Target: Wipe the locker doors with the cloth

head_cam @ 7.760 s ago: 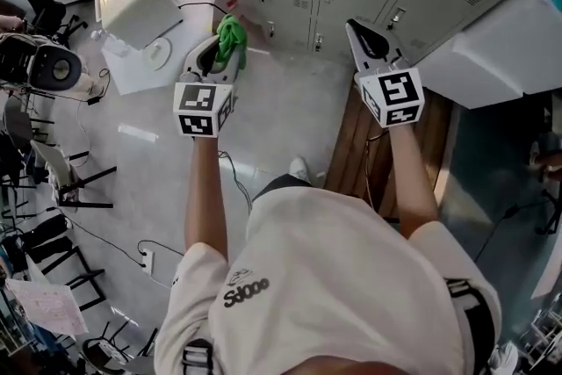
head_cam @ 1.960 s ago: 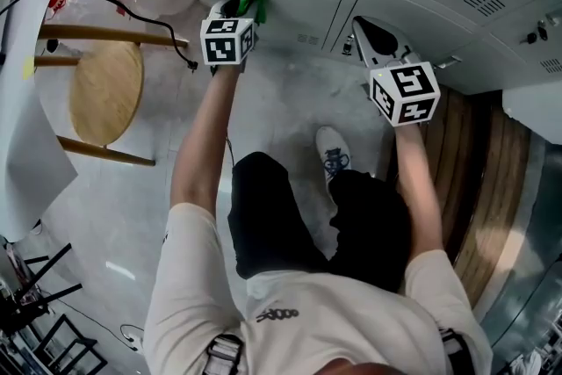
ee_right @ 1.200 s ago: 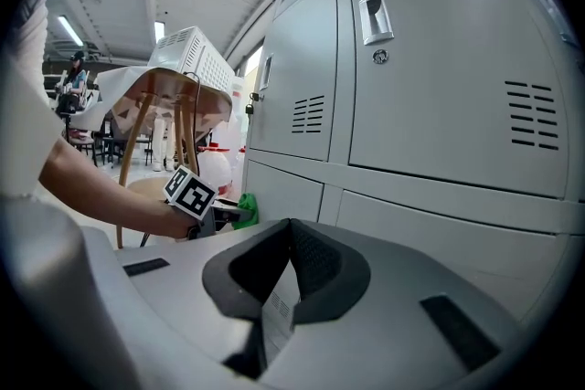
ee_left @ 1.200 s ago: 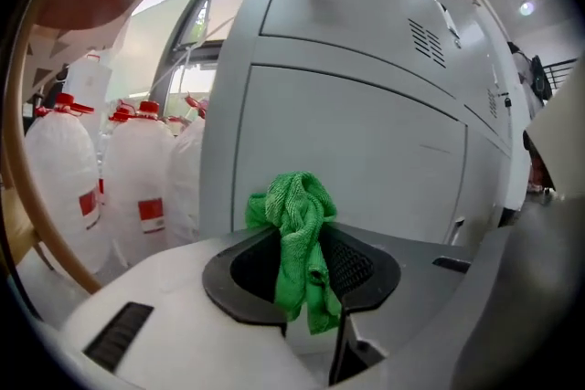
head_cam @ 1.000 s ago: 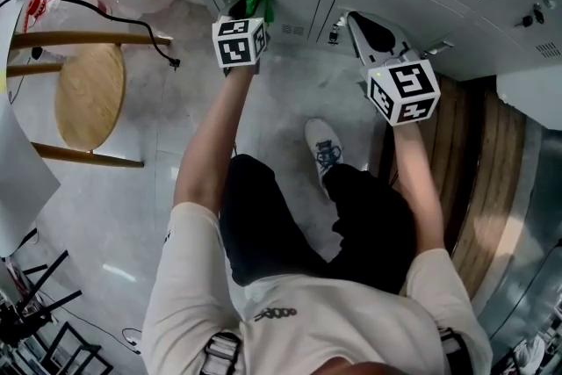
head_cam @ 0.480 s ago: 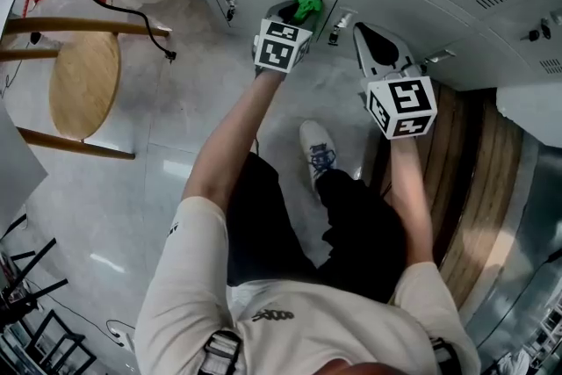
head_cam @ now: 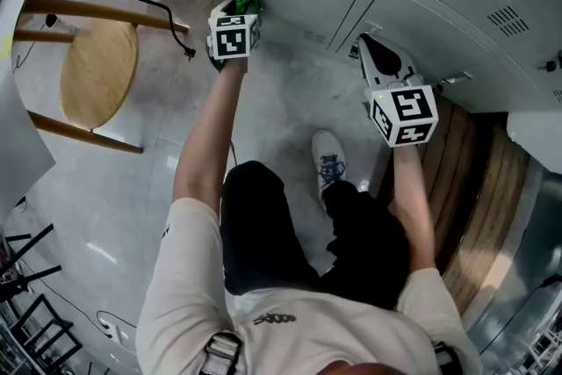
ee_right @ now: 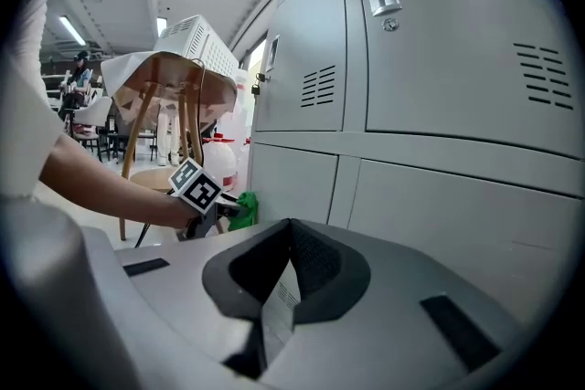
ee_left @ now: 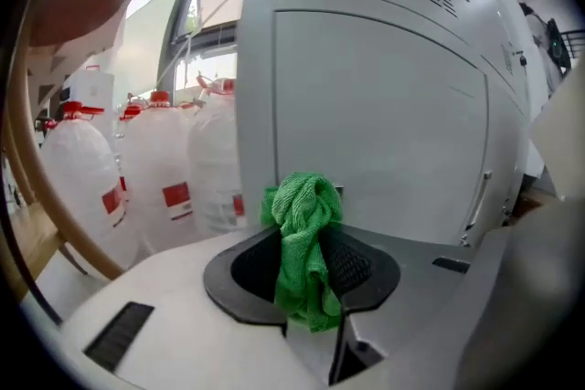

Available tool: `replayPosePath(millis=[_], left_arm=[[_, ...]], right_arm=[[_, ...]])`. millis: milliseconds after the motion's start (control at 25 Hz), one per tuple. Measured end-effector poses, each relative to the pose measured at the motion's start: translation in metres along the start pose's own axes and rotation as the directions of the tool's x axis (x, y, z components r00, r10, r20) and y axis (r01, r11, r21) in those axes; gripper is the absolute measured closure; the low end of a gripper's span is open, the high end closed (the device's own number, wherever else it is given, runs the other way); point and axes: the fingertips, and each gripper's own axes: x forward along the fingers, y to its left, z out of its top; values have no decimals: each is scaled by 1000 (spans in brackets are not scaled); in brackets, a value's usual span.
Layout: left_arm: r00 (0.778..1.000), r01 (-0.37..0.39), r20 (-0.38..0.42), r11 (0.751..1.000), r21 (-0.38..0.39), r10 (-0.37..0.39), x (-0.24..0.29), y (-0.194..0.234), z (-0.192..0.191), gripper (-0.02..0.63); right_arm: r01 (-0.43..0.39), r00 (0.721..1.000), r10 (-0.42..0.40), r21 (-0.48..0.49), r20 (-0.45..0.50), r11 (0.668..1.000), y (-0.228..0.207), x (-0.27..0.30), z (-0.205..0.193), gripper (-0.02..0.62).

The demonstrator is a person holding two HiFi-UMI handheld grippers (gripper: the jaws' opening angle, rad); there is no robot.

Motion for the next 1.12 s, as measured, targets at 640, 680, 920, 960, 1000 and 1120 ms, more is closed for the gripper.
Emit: replayPosePath(millis=[640,680,920,960,1000,1120], left_arm=[[1000,-4,26,973,-232,11,23,6,-44,489],[999,6,33,976,-216,1,24,-5,-44,489],[988,157,16,979,-129,-157,33,-89,-50,494],[981,193,12,973,-124,-193,34,-106,-53,494],[972,235,8,966,-111,-236,36,-124,-56,494],[919,395,-16,919,-19,-395,38,-184,-68,492]], right_arm=[[10,1000,-9,30,-24,999,-5,7,-9,589],[15,1000,-14,33,-28,999,-7,5,-12,589],[48,998,-45,56,-43,997,-19,-9,-28,589],[57,998,-54,61,-45,997,-21,-11,-30,589],[66,997,-63,65,-46,996,-24,-13,-32,589],[81,995,-77,69,-56,994,-24,-18,-38,589]])
